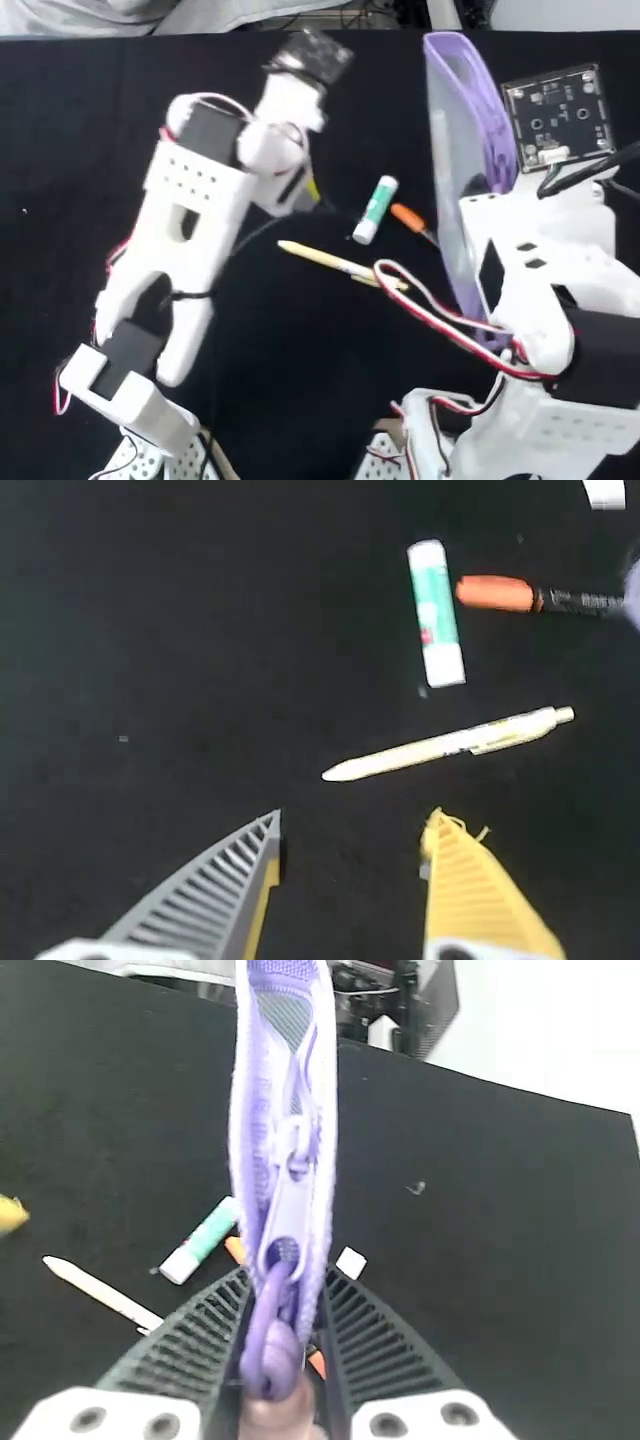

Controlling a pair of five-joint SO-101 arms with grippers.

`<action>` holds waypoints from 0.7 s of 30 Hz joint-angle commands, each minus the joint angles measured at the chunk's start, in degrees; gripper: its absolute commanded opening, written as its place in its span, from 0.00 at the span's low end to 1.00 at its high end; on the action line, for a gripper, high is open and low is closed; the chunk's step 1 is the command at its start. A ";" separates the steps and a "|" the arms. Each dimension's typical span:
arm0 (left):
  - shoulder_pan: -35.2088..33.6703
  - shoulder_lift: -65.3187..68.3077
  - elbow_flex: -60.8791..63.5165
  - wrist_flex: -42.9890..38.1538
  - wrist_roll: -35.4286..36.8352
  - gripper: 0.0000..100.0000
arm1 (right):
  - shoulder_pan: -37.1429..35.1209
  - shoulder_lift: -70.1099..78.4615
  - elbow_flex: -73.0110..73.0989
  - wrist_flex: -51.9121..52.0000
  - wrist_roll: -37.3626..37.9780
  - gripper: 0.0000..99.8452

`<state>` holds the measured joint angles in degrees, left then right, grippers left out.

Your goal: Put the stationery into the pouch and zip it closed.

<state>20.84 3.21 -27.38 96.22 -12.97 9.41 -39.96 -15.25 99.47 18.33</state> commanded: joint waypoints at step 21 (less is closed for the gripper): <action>8.22 0.70 40.75 -38.68 -23.38 0.23 | 3.08 0.04 -2.33 1.49 3.08 0.01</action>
<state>29.10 3.56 13.14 61.32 -35.82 12.22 -39.96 -15.34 99.47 20.97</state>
